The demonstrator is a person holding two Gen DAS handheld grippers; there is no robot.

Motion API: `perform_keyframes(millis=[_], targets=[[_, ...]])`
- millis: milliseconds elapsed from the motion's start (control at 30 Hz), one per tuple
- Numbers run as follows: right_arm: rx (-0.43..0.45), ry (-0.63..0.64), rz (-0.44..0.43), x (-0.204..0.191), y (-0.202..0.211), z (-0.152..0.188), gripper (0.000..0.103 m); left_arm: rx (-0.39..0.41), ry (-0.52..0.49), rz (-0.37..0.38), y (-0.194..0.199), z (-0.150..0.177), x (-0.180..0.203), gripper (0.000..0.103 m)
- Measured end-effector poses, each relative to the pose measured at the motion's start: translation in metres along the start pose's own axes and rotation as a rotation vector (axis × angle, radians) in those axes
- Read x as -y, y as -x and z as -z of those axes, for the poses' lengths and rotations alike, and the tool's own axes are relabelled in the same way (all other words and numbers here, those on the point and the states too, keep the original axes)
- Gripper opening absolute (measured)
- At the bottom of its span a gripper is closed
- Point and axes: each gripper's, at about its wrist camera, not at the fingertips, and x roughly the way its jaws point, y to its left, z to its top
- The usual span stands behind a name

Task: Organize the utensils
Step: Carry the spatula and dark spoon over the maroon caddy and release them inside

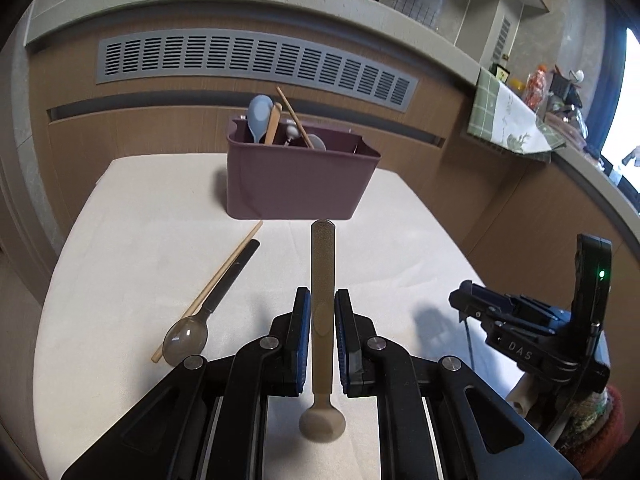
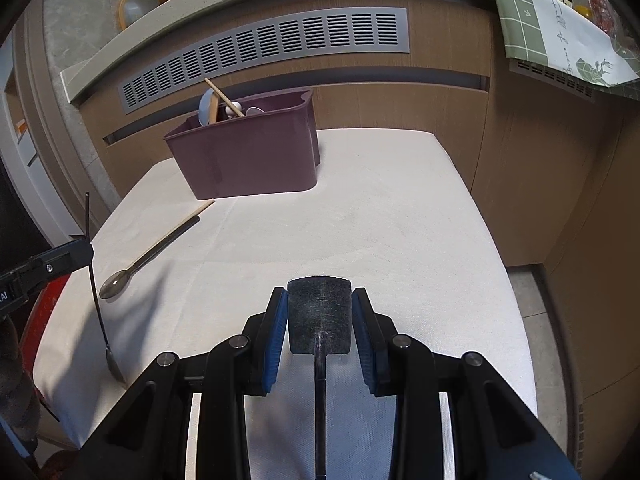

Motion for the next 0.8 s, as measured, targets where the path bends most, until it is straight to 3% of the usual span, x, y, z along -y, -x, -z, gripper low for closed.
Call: perform_keyframes(millis=[667,800], targets=[[0.059,0.036,0.013,-0.011,0.025,-0.01,0.03,0.086,-0.016,0.007,0.037,-0.01,0.005,0.012],[0.098,0.044,0.009,-0.012,0.034,-0.025,0.03,0.119,-0.038,0.008,0.046,-0.03,0.006,0.012]])
